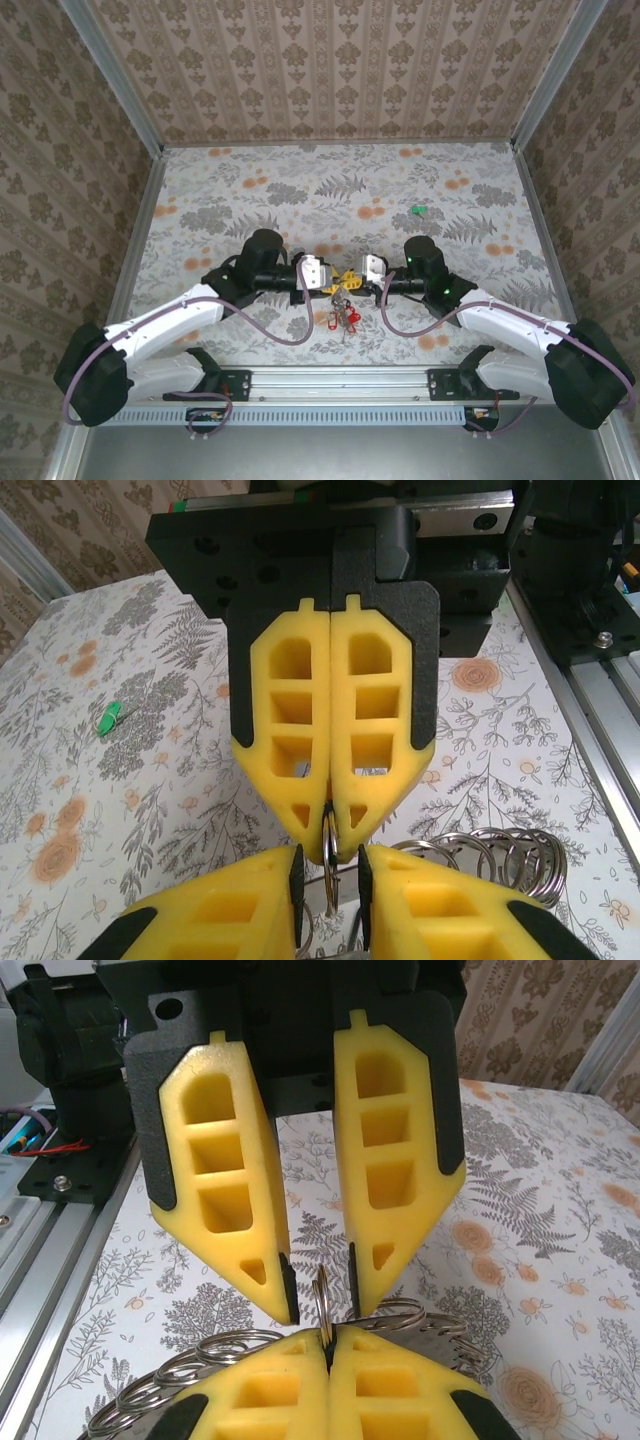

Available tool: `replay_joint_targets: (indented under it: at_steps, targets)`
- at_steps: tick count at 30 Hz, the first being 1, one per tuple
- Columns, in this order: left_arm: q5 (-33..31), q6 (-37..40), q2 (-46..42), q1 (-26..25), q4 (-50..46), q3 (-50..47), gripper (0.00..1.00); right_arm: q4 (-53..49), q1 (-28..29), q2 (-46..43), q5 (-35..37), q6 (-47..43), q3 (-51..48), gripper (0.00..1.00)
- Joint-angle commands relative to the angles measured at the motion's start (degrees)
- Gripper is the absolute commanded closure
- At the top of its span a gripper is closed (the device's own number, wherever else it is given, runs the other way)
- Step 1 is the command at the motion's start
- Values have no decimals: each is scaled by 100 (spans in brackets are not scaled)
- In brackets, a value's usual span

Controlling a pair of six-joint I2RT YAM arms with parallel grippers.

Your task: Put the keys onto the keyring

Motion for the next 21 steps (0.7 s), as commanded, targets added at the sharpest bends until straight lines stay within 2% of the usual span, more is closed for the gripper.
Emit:
replay_joint_targets:
  at_steps: [1, 5, 15, 20, 21]
  targets:
    - [212, -129, 80, 21, 157, -64, 76, 289, -15, -51, -263, 51, 139, 100]
    - [208, -135, 177, 36, 138, -61, 83, 265, -15, -24, -271, 31, 149, 100]
    - [131, -135, 206, 37, 145, -139, 82, 291, -33, -50, -211, 25, 94, 100]
    - [95, -140, 152, 43, 191, -223, 79, 201, -44, -94, -162, -6, 82, 100]
    - [-54, -143, 130, 46, 206, -240, 79, 180, -49, -103, -130, -14, 79, 100]
